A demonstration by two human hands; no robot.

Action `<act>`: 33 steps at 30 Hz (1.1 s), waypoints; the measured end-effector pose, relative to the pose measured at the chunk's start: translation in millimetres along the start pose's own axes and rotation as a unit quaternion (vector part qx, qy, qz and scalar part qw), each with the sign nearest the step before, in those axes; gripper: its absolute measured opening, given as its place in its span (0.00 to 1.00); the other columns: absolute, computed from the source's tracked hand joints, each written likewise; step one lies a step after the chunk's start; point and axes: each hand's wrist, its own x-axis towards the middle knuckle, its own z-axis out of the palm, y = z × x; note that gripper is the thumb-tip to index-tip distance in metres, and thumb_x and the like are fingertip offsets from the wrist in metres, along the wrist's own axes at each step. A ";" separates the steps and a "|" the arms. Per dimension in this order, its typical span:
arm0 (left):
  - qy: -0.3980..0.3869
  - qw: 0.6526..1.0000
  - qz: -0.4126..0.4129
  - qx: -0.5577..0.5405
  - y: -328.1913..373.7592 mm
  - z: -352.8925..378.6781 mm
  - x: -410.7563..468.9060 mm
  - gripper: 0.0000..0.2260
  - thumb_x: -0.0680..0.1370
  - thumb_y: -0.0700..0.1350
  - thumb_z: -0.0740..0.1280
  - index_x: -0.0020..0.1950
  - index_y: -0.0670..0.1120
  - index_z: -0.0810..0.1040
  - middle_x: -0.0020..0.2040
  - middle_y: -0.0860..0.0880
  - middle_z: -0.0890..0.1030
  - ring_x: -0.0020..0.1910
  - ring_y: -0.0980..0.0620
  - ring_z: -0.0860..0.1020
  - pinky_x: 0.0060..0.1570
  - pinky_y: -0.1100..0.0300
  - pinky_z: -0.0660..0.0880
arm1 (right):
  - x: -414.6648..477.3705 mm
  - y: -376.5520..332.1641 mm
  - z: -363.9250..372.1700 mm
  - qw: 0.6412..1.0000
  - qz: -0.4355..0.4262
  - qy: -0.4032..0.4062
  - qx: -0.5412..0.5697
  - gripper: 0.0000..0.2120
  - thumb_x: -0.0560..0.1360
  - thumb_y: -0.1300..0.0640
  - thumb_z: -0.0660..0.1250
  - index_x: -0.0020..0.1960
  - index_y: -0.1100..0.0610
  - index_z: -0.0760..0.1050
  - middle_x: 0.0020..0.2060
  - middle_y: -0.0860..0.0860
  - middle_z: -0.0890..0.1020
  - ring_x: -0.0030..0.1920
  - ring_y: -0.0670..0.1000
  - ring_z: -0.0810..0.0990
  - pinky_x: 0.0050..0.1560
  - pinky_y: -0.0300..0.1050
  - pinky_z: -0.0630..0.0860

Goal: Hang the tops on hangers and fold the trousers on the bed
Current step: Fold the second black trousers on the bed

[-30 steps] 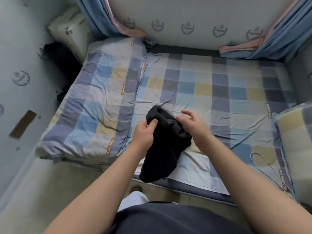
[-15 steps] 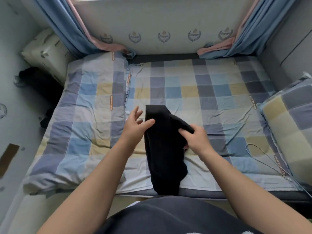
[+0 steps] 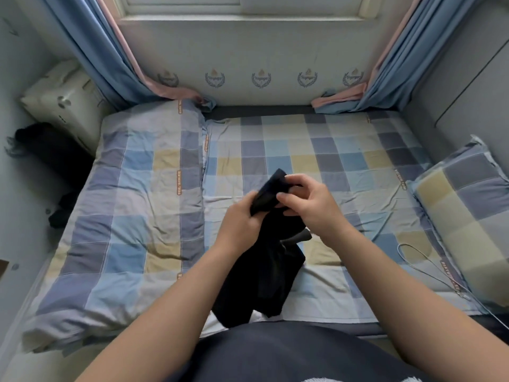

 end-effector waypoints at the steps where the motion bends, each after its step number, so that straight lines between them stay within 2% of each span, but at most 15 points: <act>1: 0.028 0.999 -0.022 -0.026 -2.1 -6.4 1.0 0.07 0.80 0.41 0.68 0.56 0.48 0.81 0.47 0.51 0.85 0.48 0.51 0.82 0.53 0.45 0.78 | -2.7 7.8 3.1 1.000 0.002 0.008 -0.004 0.13 0.77 0.61 0.72 0.59 0.53 0.76 0.48 0.50 0.86 0.50 0.49 0.85 0.48 0.41 0.81; 4: 0.098 0.979 -0.100 -0.147 -3.3 -24.0 2.8 0.06 0.82 0.45 0.66 0.56 0.46 0.80 0.50 0.47 0.84 0.52 0.48 0.83 0.58 0.41 0.78 | -13.8 38.9 13.9 0.995 0.048 0.001 -0.089 0.25 0.71 0.49 0.77 0.64 0.49 0.71 0.58 0.47 0.80 0.58 0.44 0.80 0.57 0.40 0.76; 6: 0.107 0.953 -0.148 -0.241 -1.7 -34.1 4.4 0.07 0.83 0.48 0.67 0.57 0.47 0.80 0.53 0.45 0.85 0.54 0.46 0.83 0.59 0.41 0.79 | -21.7 60.6 25.3 0.982 0.108 -0.039 -0.148 0.40 0.62 0.37 0.77 0.69 0.46 0.67 0.63 0.43 0.74 0.61 0.41 0.75 0.62 0.43 0.72; 8: 0.095 0.930 -0.176 -0.308 1.5 -41.8 6.5 0.08 0.82 0.49 0.67 0.58 0.47 0.80 0.54 0.44 0.85 0.54 0.44 0.84 0.58 0.42 0.80 | -24.7 77.3 39.1 0.969 0.164 -0.094 -0.161 0.45 0.58 0.34 0.75 0.70 0.44 0.64 0.65 0.44 0.72 0.64 0.45 0.74 0.67 0.48 0.72; 11: 0.061 0.913 -0.190 -0.355 5.7 -50.4 7.6 0.11 0.81 0.50 0.68 0.61 0.47 0.80 0.55 0.44 0.85 0.53 0.43 0.85 0.53 0.43 0.82 | -20.0 93.1 55.6 0.960 0.174 -0.119 -0.187 0.33 0.60 0.40 0.72 0.63 0.43 0.69 0.56 0.41 0.78 0.58 0.45 0.78 0.63 0.46 0.75; 14: 0.063 0.909 -0.181 -0.371 4.3 -61.0 9.9 0.11 0.81 0.50 0.68 0.61 0.47 0.80 0.55 0.44 0.86 0.53 0.44 0.85 0.50 0.47 0.83 | -9.2 109.1 61.7 0.952 0.119 -0.084 -0.270 0.05 0.74 0.55 0.70 0.49 0.53 0.81 0.44 0.44 0.83 0.48 0.50 0.81 0.54 0.49 0.77; 15: 0.071 0.909 -0.176 -0.371 2.0 -65.4 11.0 0.11 0.81 0.50 0.68 0.61 0.47 0.80 0.54 0.45 0.86 0.52 0.44 0.85 0.49 0.49 0.83 | -7.5 111.8 61.8 0.952 0.128 -0.073 -0.269 0.04 0.77 0.57 0.69 0.46 0.54 0.82 0.41 0.47 0.84 0.45 0.49 0.82 0.50 0.48 0.78; 18: 0.101 0.916 -0.154 -0.356 -8.7 -82.4 13.8 0.10 0.81 0.50 0.69 0.60 0.48 0.81 0.53 0.47 0.86 0.53 0.47 0.85 0.49 0.52 0.83 | -8.2 113.0 57.3 0.954 0.136 -0.032 -0.266 0.10 0.80 0.58 0.67 0.39 0.52 0.78 0.36 0.49 0.83 0.38 0.47 0.81 0.42 0.43 0.74; 21: 0.133 0.943 -0.119 -0.280 -22.9 -99.9 15.3 0.05 0.80 0.49 0.70 0.56 0.53 0.82 0.51 0.54 0.87 0.53 0.54 0.85 0.52 0.56 0.81 | -11.0 106.3 49.0 0.960 0.117 0.014 -0.252 0.12 0.81 0.59 0.64 0.39 0.54 0.74 0.37 0.58 0.81 0.41 0.59 0.80 0.48 0.54 0.75; 23: 0.126 0.961 -0.119 -0.216 -30.6 -105.5 13.9 0.05 0.79 0.47 0.72 0.53 0.57 0.81 0.48 0.59 0.86 0.49 0.59 0.84 0.51 0.59 0.81 | -10.9 99.6 44.9 0.967 0.107 0.038 -0.228 0.11 0.81 0.59 0.63 0.39 0.55 0.74 0.36 0.59 0.79 0.41 0.62 0.79 0.49 0.58 0.75; 25: 0.091 0.972 -0.137 -0.168 -38.5 -102.9 10.9 0.09 0.77 0.46 0.73 0.53 0.58 0.78 0.47 0.60 0.85 0.50 0.59 0.84 0.51 0.60 0.81 | -10.3 89.8 42.9 0.975 0.094 0.053 -0.194 0.11 0.81 0.61 0.63 0.40 0.58 0.74 0.32 0.56 0.76 0.37 0.58 0.75 0.46 0.59 0.75; 26: 0.069 0.976 -0.148 -0.141 -42.3 -99.0 8.6 0.13 0.77 0.45 0.74 0.58 0.57 0.77 0.52 0.59 0.84 0.55 0.57 0.82 0.52 0.60 0.80 | -9.6 83.8 41.7 0.979 0.089 0.058 -0.171 0.11 0.82 0.61 0.63 0.40 0.58 0.73 0.32 0.53 0.74 0.36 0.55 0.73 0.44 0.57 0.73; 28: 0.012 0.983 -0.167 -0.071 -46.8 -87.9 3.1 0.27 0.76 0.46 0.75 0.73 0.52 0.71 0.67 0.55 0.76 0.66 0.52 0.76 0.62 0.55 0.75 | -7.7 69.4 38.7 0.985 0.084 0.061 -0.138 0.12 0.82 0.61 0.62 0.39 0.58 0.73 0.30 0.50 0.71 0.35 0.52 0.70 0.41 0.53 0.69; 29: -0.023 0.983 -0.174 -0.046 -48.5 -80.3 0.1 0.31 0.76 0.47 0.76 0.76 0.50 0.68 0.70 0.53 0.73 0.66 0.51 0.73 0.65 0.54 0.73 | -7.1 61.1 37.3 0.987 0.084 0.059 -0.125 0.12 0.82 0.61 0.62 0.39 0.57 0.73 0.30 0.50 0.71 0.34 0.51 0.70 0.40 0.51 0.68; 33: -0.183 0.969 -0.167 0.000 -46.6 -46.0 -15.3 0.31 0.71 0.54 0.79 0.71 0.49 0.75 0.66 0.51 0.79 0.60 0.54 0.79 0.62 0.56 0.75 | -3.7 25.0 39.7 0.995 0.062 0.039 -0.073 0.12 0.83 0.60 0.61 0.40 0.57 0.74 0.32 0.55 0.74 0.35 0.54 0.73 0.39 0.52 0.72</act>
